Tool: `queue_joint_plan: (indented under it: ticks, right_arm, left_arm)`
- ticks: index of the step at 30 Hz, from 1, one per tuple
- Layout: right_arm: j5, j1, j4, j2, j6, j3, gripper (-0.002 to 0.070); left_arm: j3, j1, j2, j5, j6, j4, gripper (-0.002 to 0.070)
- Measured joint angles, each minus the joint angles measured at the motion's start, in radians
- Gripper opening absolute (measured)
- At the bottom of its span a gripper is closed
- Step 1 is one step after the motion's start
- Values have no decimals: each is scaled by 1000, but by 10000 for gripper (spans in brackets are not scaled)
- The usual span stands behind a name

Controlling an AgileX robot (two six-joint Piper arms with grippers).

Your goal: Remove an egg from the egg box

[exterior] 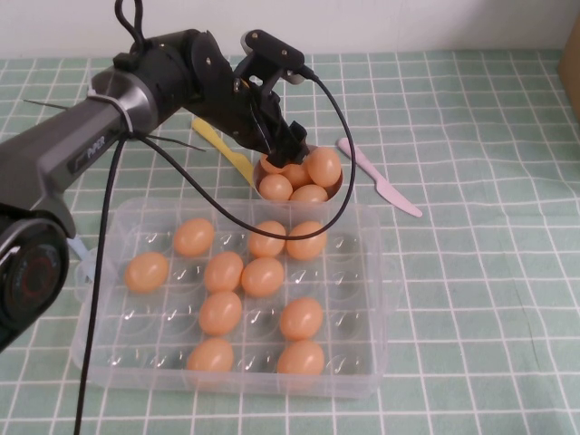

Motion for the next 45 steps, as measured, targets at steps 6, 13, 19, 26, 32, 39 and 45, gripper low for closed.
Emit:
queue_joint_plan:
  ticks: [6,13,19,26,32,39,45]
  right_arm:
    - [0,0,0,0,0,0,-17]
    - [0,0,0,0,0,0,-17]
    - [0,0,0,0,0,0,-17]
    - [0,0,0,0,0,0,-17]
    - [0,0,0,0,0,0,-17]
    - [0,0,0,0,0,0,-17]
    - [0,0,0,0,0,0,-17]
  left_arm:
    - [0,0,-39,32,0,4,453]
    - [0,0,-159,112,-18,4,452]
    - [29,0,-258,237,-119,4,395]
    - [328,0,-493,129,-131,4,120]
    - [632,0,-741,-28,-132,-5,8]
    - [886,0,-1007,-99,-132,-14,-1]
    - [1099,0,-1244,-169,-140,-55,-1]
